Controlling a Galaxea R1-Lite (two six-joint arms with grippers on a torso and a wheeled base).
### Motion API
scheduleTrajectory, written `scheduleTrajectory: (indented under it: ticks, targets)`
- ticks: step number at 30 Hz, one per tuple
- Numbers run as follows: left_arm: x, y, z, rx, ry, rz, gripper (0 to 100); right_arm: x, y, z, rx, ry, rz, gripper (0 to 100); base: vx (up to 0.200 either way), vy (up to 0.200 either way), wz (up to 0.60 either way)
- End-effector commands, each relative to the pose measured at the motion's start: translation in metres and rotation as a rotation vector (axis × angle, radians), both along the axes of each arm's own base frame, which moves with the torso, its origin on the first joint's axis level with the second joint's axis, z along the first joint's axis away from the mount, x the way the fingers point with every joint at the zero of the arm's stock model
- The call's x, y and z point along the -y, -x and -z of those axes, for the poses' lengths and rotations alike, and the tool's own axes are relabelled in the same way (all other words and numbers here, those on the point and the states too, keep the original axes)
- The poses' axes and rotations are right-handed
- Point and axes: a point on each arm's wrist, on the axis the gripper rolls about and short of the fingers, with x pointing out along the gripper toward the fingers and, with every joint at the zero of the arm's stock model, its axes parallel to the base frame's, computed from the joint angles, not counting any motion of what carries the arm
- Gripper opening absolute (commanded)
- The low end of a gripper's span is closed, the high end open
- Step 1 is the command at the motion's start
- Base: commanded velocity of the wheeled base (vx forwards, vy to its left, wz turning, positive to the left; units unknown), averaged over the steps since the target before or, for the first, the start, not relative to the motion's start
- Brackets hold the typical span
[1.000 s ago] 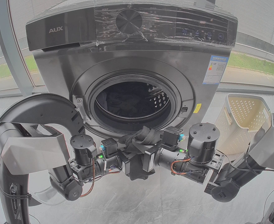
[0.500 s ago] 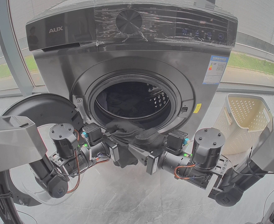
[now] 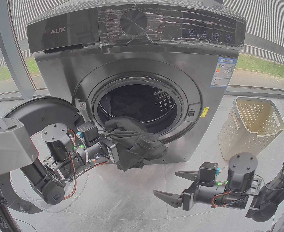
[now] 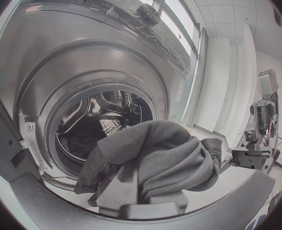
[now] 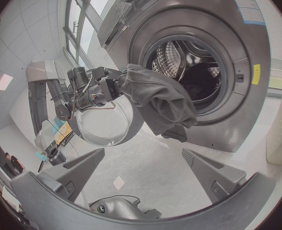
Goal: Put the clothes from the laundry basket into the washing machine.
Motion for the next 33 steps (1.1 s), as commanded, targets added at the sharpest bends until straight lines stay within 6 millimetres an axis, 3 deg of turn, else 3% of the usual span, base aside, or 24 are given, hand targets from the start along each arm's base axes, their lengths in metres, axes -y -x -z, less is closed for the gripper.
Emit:
scheduleTrajectory:
  ticks: [1, 9, 16, 33]
  targets:
    - [-0.003, 0.003, -0.005, 0.0, 0.021, -0.006, 0, 0.026, 0.006, -0.01, 0.005, -0.036, 0.058, 100, 0.0, 0.0, 0.0]
    - [-0.004, 0.013, 0.003, -0.056, 0.017, -0.049, 0, 0.056, -0.031, -0.009, 0.052, -0.022, 0.242, 100, 0.0, 0.0, 0.0]
    - [-0.004, 0.018, 0.008, -0.078, 0.004, -0.045, 0, 0.066, -0.052, -0.008, 0.1, -0.06, 0.319, 100, 0.0, 0.0, 0.0]
    - [0.001, 0.021, 0.013, -0.092, -0.009, -0.062, 0, 0.063, -0.06, 0.01, 0.104, -0.064, 0.333, 100, 0.0, 0.0, 0.0]
